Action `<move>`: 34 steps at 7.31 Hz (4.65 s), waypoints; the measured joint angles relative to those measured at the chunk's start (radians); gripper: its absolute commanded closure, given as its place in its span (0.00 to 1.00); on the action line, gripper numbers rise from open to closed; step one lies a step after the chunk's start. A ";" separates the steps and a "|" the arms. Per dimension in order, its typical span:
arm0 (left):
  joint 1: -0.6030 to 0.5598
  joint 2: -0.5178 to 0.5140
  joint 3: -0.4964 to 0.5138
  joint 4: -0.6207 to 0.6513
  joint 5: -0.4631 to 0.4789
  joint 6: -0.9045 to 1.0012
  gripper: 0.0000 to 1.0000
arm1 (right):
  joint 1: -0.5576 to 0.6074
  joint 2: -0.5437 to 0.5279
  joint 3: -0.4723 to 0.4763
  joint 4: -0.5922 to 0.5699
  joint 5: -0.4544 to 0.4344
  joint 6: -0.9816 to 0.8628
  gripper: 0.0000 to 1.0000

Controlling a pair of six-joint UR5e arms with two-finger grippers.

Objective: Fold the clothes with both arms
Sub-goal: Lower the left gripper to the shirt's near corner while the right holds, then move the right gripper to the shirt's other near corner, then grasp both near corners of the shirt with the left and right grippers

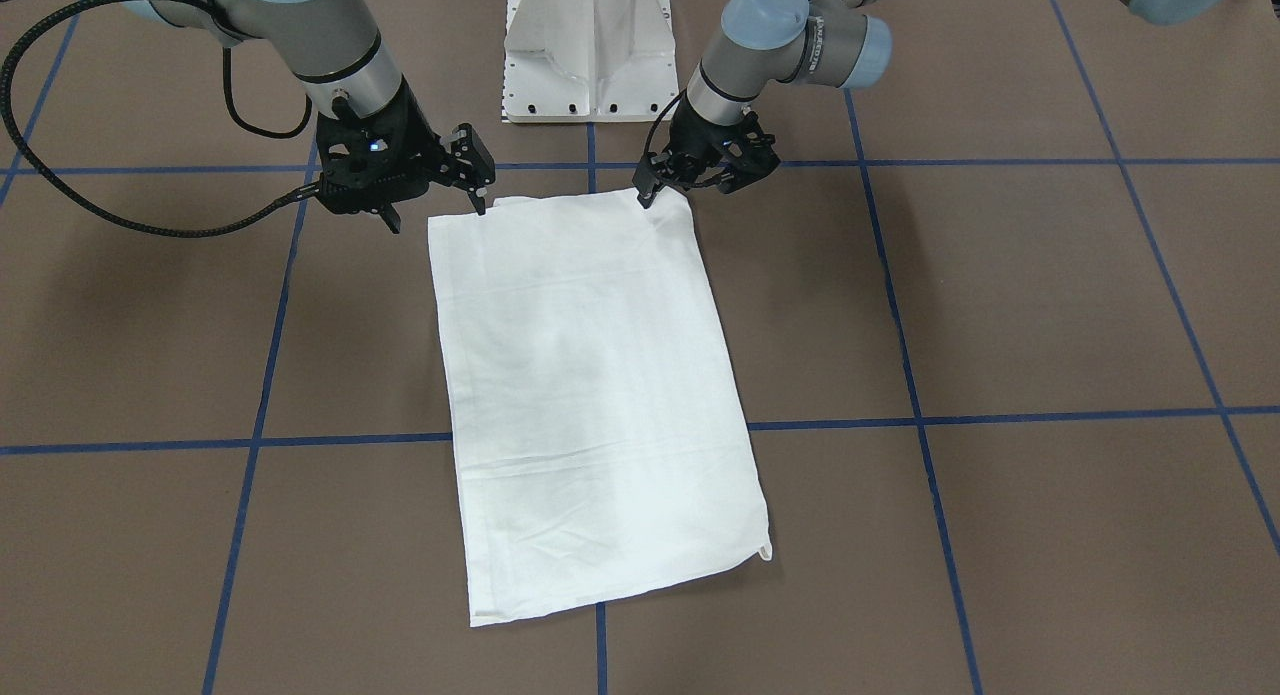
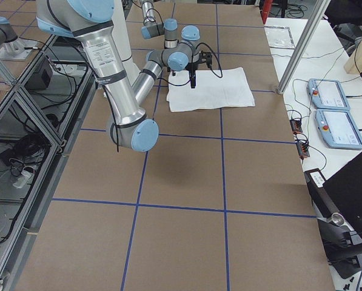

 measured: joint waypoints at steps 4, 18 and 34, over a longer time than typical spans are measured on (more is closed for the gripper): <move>-0.016 -0.001 0.005 0.000 0.010 0.005 0.83 | 0.002 0.002 -0.008 0.000 0.000 -0.001 0.00; -0.022 -0.003 -0.065 0.051 -0.001 0.009 1.00 | -0.317 0.010 -0.138 0.000 -0.246 0.692 0.00; -0.022 -0.005 -0.063 0.051 0.004 0.009 1.00 | -0.375 0.011 -0.185 0.003 -0.278 0.697 0.93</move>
